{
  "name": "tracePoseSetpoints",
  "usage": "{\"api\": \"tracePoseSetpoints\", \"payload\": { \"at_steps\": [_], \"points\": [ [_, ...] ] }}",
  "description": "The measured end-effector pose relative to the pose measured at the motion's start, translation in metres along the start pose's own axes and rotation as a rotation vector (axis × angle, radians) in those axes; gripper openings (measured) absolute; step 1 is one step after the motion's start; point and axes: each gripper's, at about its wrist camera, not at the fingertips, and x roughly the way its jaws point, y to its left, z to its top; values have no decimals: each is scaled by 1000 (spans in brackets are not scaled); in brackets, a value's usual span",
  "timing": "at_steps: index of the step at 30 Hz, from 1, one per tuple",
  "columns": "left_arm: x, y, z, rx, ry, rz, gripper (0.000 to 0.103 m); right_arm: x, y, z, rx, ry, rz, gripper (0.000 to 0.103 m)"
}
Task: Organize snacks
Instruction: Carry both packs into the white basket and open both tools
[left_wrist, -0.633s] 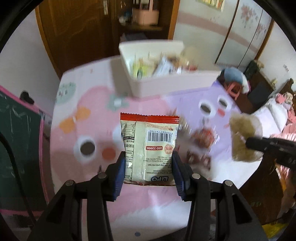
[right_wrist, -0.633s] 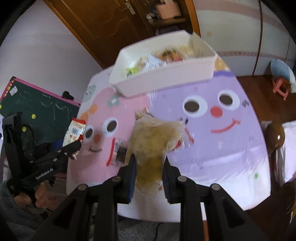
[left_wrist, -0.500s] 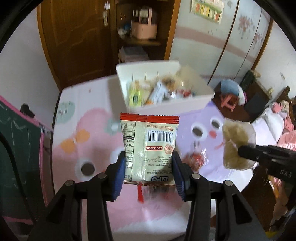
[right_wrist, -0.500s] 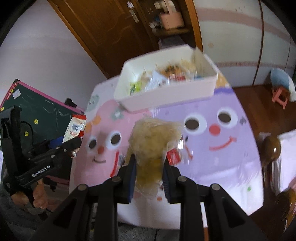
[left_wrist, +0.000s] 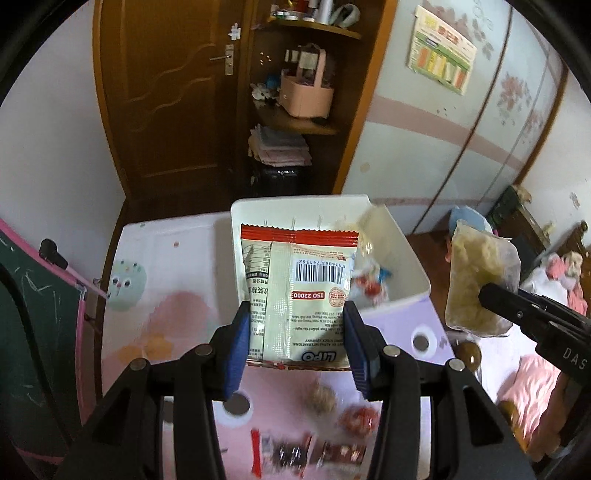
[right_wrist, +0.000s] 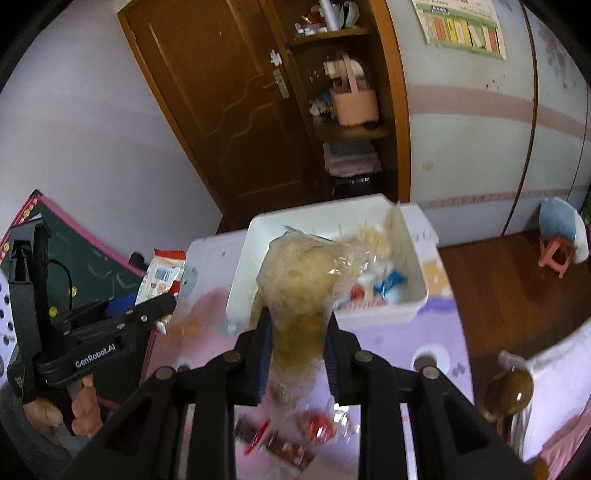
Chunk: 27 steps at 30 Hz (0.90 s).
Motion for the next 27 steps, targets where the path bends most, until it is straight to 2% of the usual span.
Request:
{"api": "tracePoseSetpoints", "payload": {
  "at_steps": [4,12,24,25,27],
  "points": [
    [18,-8,29,-14,-18,18,46,17,-10,35,4,-23,-10,25],
    [63,-13,65,-53,-8,42,46,55,-33,72,18,-9,-45,25],
    [125,-13,75,-51,67,90,46,109,-38,98,-1,45,-57,26],
    [129,-14,75,-47,77,103,49,115,-39,99,-1,55,-61,27],
    [140,-13,75,-47,97,116,63,126,-40,100,5,73,-76,28]
  ]
}}
